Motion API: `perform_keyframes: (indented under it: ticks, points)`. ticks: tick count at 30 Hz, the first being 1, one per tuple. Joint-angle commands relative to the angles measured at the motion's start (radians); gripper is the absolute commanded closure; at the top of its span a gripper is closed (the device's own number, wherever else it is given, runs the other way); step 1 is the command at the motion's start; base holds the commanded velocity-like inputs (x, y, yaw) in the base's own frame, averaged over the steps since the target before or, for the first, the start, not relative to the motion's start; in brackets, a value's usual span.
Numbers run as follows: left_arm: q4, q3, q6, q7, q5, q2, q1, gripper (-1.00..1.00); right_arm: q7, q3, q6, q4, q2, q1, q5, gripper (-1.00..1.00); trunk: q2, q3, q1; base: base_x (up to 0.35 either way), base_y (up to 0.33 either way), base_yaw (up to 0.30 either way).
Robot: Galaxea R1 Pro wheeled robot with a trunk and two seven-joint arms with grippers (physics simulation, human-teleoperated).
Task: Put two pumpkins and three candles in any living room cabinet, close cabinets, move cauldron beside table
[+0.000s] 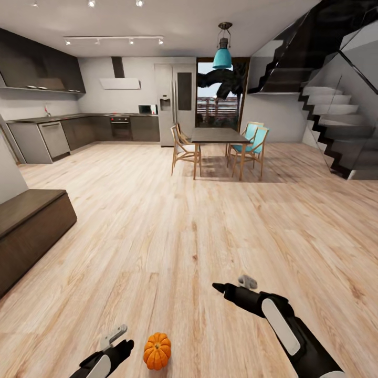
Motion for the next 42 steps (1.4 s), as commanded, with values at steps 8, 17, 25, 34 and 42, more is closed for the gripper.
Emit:
perform_keyframes:
  ticks: [8, 17, 25, 34, 42]
  points:
    - [0.020, -0.010, 0.017, -0.207, 0.011, 0.009, 0.000, -1.00, 0.003, -0.004, 0.006, -0.009, -0.003, -0.001, 0.003, -1.00, 0.000, -0.001, 0.000, 0.108, 0.000, 0.000]
    - [0.023, -0.004, 0.021, -0.247, 0.012, 0.022, 0.000, -1.00, 0.003, -0.005, 0.006, -0.010, -0.003, -0.001, 0.003, -1.00, 0.000, -0.001, 0.000, 0.144, 0.047, 0.000]
    - [0.023, -0.003, 0.020, -0.247, 0.012, 0.024, 0.000, -1.00, 0.003, -0.005, 0.006, -0.009, -0.003, -0.001, 0.003, -1.00, 0.000, -0.001, 0.000, 0.163, 0.076, 0.000]
    - [0.023, -0.004, 0.018, -0.246, 0.010, 0.022, 0.000, -1.00, 0.008, -0.006, 0.005, -0.009, -0.003, -0.001, 0.002, -1.00, 0.000, -0.001, 0.000, 0.087, -0.009, 0.000]
    - [0.023, -0.004, 0.018, -0.247, 0.009, 0.021, 0.000, -1.00, 0.010, -0.006, 0.005, -0.009, -0.003, -0.001, 0.001, -1.00, -0.014, -0.007, 0.008, 0.002, 0.000, 0.000]
